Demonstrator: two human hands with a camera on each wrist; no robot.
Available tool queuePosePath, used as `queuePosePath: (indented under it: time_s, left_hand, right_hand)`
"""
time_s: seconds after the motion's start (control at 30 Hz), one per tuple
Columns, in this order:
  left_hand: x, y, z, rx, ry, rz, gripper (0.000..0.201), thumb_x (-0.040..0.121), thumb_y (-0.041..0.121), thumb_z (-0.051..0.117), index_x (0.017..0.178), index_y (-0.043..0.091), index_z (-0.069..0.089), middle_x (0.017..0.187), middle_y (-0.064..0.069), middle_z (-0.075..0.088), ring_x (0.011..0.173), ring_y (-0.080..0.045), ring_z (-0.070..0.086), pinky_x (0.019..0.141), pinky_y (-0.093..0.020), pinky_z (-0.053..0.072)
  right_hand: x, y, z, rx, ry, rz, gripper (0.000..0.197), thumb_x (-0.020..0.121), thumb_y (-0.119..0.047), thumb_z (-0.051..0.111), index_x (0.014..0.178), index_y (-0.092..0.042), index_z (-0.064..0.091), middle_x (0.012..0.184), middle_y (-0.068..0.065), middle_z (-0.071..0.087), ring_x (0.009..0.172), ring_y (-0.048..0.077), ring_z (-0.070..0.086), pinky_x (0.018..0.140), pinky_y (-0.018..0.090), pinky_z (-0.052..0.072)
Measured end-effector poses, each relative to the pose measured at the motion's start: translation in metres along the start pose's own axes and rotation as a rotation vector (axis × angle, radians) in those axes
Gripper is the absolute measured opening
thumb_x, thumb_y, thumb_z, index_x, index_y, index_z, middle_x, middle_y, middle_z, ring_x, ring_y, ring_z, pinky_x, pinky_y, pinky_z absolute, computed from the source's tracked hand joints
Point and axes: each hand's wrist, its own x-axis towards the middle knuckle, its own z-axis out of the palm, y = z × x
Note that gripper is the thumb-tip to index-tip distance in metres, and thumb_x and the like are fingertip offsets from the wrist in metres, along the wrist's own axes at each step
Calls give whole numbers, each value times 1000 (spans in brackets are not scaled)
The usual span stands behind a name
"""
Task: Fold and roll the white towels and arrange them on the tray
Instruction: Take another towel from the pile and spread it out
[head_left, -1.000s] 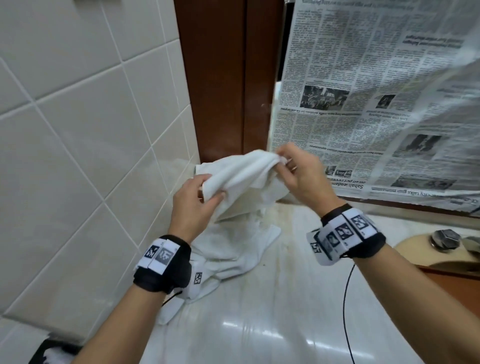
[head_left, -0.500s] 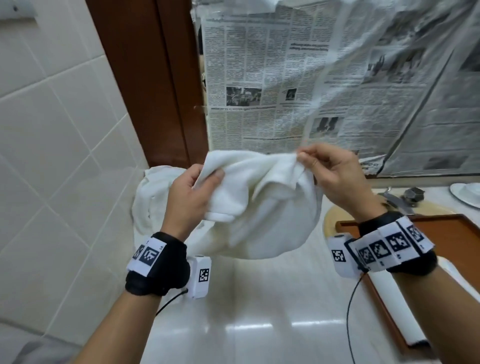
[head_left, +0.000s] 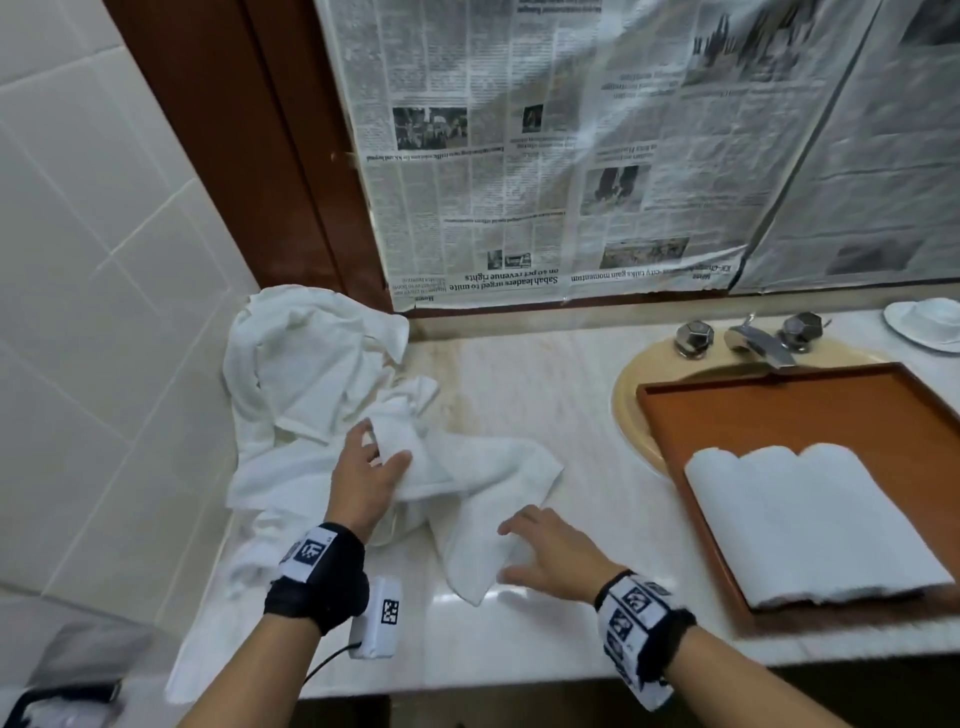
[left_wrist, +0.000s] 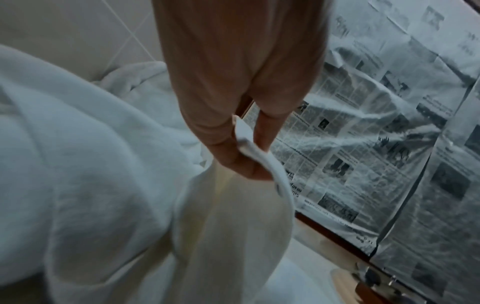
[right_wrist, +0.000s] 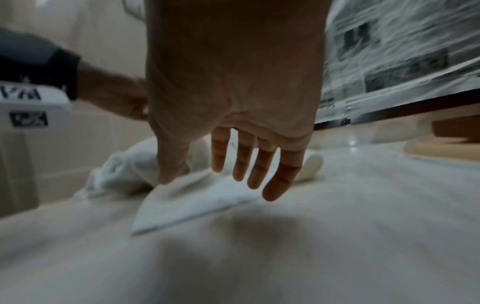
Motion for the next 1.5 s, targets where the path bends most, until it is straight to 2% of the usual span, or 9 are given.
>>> queuePosePath:
  time_s: [0.2, 0.4, 0.5, 0.67, 0.87, 1.0, 1.13, 1.33, 1.5]
  left_hand:
    - [1, -12, -17, 303, 96, 176, 37, 85, 12, 72, 118, 25, 62, 117, 4, 63, 99, -14, 59, 98, -39, 49]
    - [14, -47, -36, 794, -241, 226, 86, 79, 4, 65, 154, 22, 28, 154, -1, 17, 123, -21, 46, 93, -26, 45]
    - [22, -60, -36, 996, -165, 228, 74, 80, 10, 66, 147, 21, 39, 147, -3, 30, 120, -29, 48, 92, -38, 49]
    - [36, -65, -43, 962, -59, 218, 54, 73, -10, 57, 119, 17, 62, 123, -1, 54, 102, -29, 59, 81, -33, 46]
    - [35, -59, -39, 853, -124, 243, 39, 75, -4, 62, 106, 18, 70, 102, 0, 63, 96, -25, 59, 76, -24, 35]
    - [18, -62, -27, 828, -255, 352, 35, 71, 4, 72, 104, 16, 72, 97, -1, 67, 92, -23, 63, 79, -26, 44]
    - [15, -62, -33, 881, -76, 422, 44, 65, 5, 64, 106, 20, 68, 104, 4, 63, 95, -26, 54, 76, -36, 44]
    - [27, -73, -39, 1028, -23, 425, 49, 59, 9, 81, 99, 30, 64, 107, 8, 61, 122, -26, 49, 101, -41, 28]
    - [17, -75, -5, 1117, -228, 398, 17, 79, 24, 55, 95, 25, 61, 97, 9, 60, 96, -18, 63, 115, -50, 15]
  right_hand:
    - [20, -8, 42, -392, 52, -72, 71, 77, -67, 56, 135, -27, 45, 131, 1, 41, 117, 25, 42, 89, 41, 42]
    - [31, -14, 70, -502, 169, -329, 21, 69, -30, 70, 89, -27, 66, 90, -6, 56, 80, 17, 57, 58, 28, 44]
    - [37, -19, 70, -455, 163, -381, 28, 60, -12, 77, 83, -21, 63, 85, -4, 56, 75, 17, 55, 56, 25, 32]
    - [63, -12, 17, 113, 352, -84, 12, 99, -14, 47, 108, -15, 54, 99, 4, 61, 88, 21, 58, 77, 34, 45]
    - [104, -9, -26, 171, 138, -13, 75, 96, -18, 60, 157, -20, 17, 92, 6, 67, 77, 13, 59, 79, 25, 49]
    - [127, -14, -19, -21, 79, 35, 43, 96, -18, 56, 138, -9, 51, 112, 15, 67, 104, 29, 61, 88, 32, 44]
    - [115, -19, -30, 48, 108, -44, 12, 92, -14, 58, 93, -6, 66, 85, 6, 65, 88, 29, 62, 69, 30, 40]
    - [38, -4, -73, 285, 142, -162, 5, 88, -19, 67, 91, -23, 69, 84, -2, 67, 80, 14, 60, 72, 24, 45]
    - [-26, 15, -92, 436, 180, -161, 12, 86, -25, 64, 97, -24, 69, 89, -1, 69, 87, 24, 63, 80, 34, 49]
